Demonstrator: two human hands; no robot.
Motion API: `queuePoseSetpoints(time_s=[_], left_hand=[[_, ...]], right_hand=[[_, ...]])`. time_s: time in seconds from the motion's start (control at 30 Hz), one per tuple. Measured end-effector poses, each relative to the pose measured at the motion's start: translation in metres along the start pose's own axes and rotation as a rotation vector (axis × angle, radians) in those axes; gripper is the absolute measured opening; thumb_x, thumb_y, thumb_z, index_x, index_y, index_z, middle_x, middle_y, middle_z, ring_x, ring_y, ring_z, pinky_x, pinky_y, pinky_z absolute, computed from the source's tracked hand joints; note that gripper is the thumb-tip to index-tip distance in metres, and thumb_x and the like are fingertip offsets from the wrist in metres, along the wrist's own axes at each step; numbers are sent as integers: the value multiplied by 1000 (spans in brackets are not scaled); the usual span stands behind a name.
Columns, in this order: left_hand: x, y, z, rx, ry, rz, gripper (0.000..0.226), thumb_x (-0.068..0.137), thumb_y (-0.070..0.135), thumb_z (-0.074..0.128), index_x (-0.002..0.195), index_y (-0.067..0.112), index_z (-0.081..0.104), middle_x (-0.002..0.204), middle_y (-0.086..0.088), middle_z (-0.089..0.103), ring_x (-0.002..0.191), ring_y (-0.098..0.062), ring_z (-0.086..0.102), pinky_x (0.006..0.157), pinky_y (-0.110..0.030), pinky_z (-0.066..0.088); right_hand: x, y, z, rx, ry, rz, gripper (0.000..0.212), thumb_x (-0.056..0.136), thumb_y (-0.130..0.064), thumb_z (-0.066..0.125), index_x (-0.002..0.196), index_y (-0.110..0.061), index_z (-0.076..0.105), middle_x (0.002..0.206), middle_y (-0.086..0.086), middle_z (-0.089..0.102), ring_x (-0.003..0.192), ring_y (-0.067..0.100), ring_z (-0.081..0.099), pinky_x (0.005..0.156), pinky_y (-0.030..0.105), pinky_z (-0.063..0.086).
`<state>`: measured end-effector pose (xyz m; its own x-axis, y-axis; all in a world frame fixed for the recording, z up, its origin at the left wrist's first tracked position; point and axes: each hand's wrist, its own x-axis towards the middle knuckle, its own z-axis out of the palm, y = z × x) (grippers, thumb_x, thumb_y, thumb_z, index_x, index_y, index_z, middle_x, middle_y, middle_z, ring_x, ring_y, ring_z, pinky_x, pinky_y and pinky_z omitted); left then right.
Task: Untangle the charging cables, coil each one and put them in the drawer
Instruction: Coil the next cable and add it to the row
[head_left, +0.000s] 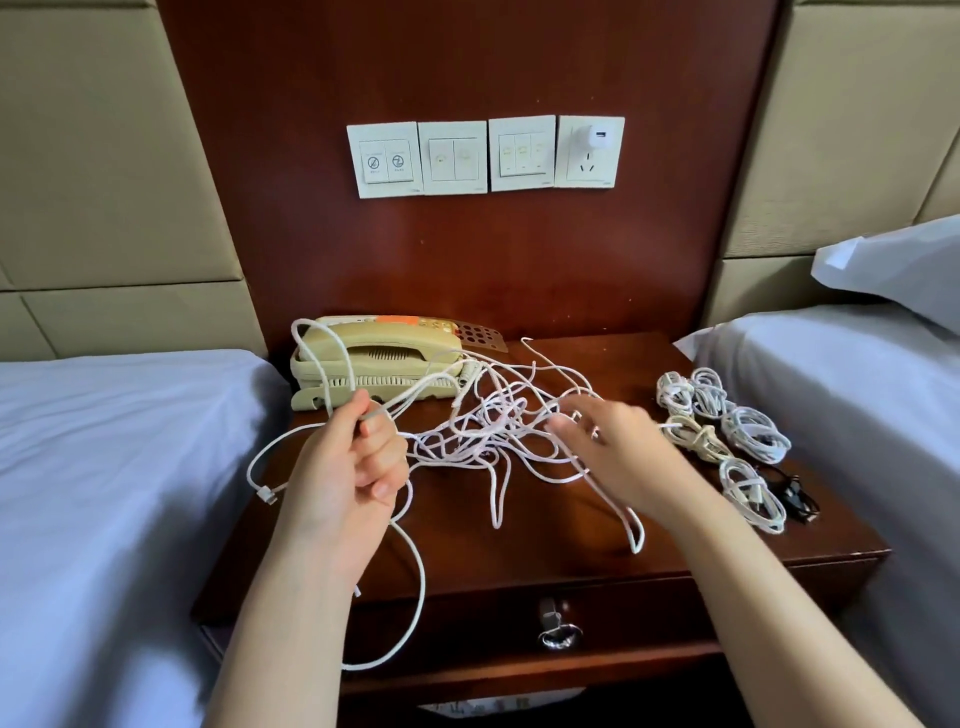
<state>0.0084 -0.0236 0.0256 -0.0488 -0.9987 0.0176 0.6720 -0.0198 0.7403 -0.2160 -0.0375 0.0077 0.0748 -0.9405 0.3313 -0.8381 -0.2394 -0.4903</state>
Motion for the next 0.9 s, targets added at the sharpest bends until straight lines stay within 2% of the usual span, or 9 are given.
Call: queuePoseSetpoints(time_s=[0.07,0.17,0.23,0.33,0.47,0.67,0.8,0.9], left_hand=[[0,-3,2,4,17,-19,42,100,25,36,58,17,35,42,10,22,29,-4,21,29,-15,20],[3,-7,3,48,35,-35,37,100,25,37,64,16,34,44,10,22,30,-3,21,29,-15,21],[3,-10,4,67,51,-49,37,100,24,37,65,15,34,43,10,22,29,-3,21,29,-15,21],[4,-11,3,157,84,-53,37,101,21,37,65,13,36,41,9,24,29,-3,21,29,-15,20],[5,-13,-4,334,173,21,35,99,17,42,65,9,38,41,7,25,29,-4,22,30,-13,20],[8,-16,-11,433,265,69,35,98,17,45,65,8,40,39,8,26,30,-4,22,31,-15,19],[11,-12,-13,346,188,-42,35,100,19,42,66,10,38,40,8,25,28,-3,22,30,-13,19],[11,1,-16,240,80,-152,36,100,23,38,66,12,36,40,9,25,27,-2,22,28,-14,19]], right_hand=[[-1,-2,14,145,-107,-21,47,97,-44,41,130,-13,54,118,1,64,107,17,59,92,31,44],[0,-7,39,264,-137,-93,54,96,-53,35,131,-15,53,116,-3,60,106,13,54,92,30,41],[0,-8,56,213,-100,-109,51,97,-48,36,135,-16,48,122,0,57,114,18,54,92,32,42],[5,-11,71,77,-94,-154,48,99,-39,38,142,-17,39,118,-1,52,110,23,54,82,33,43],[22,-9,81,26,-127,-181,52,100,-34,41,146,-11,33,129,7,49,123,25,43,98,32,36],[46,-7,84,-16,-137,-129,57,99,-31,43,149,-11,26,134,8,46,130,26,33,106,32,25],[45,-8,78,6,-174,-90,54,96,-32,48,147,-22,30,140,3,44,134,24,31,109,39,25],[34,-10,51,70,-340,-82,60,90,-27,59,144,-31,34,144,1,40,135,23,28,112,41,26]])
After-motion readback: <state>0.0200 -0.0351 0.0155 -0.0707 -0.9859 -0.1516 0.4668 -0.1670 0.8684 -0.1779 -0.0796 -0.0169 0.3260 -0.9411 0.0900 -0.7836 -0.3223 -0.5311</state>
